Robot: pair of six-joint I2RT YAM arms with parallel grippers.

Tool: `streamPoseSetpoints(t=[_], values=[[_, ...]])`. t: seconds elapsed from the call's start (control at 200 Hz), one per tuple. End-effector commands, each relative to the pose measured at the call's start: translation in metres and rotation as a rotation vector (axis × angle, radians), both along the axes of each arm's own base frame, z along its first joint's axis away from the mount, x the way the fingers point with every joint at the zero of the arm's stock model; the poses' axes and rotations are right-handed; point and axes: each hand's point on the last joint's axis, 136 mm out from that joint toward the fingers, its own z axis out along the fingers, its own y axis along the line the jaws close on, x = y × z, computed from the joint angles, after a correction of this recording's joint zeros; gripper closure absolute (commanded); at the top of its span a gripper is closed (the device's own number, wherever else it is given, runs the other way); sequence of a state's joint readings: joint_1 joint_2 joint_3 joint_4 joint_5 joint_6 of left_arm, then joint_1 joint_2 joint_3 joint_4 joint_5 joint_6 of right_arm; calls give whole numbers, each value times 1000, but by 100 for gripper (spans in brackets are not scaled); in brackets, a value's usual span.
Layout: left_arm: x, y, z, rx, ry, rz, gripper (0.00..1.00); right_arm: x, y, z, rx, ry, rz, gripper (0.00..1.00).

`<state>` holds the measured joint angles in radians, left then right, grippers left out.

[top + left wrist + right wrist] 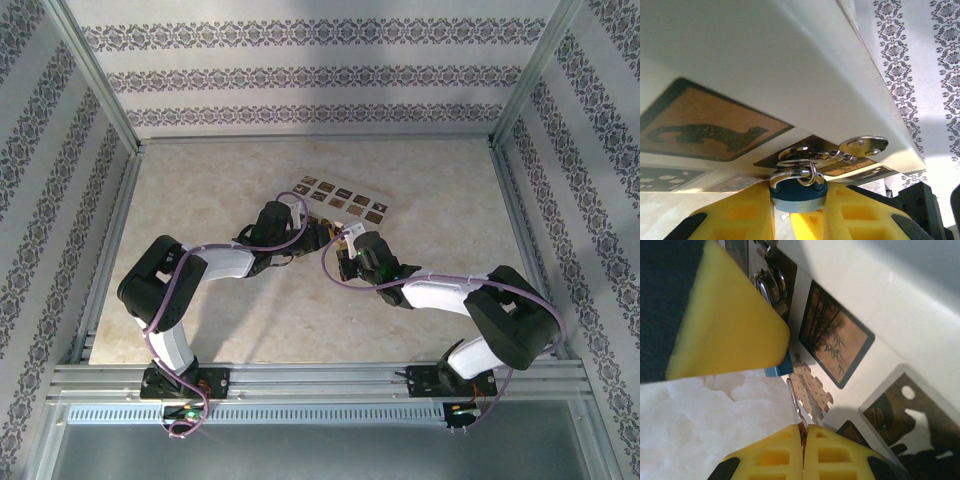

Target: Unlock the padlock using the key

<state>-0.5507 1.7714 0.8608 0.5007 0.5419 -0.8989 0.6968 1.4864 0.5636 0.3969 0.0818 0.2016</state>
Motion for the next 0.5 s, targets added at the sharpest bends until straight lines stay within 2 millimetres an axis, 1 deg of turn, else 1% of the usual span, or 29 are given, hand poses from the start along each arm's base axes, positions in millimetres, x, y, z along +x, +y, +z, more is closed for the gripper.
streamPoseSetpoints(t=[0.0,0.105,0.295,0.495], values=[[3,-12,37,-56,-76,-16,76,5,6,17,20,-58,8,100],[2,-12,37,-56,-75,-17,76,6,6,22,26,-69,9,100],[2,-12,35,-55,-71,-16,76,8,6,22,28,-71,9,100],[2,-12,34,-53,-66,-16,76,7,6,29,41,-89,11,100]])
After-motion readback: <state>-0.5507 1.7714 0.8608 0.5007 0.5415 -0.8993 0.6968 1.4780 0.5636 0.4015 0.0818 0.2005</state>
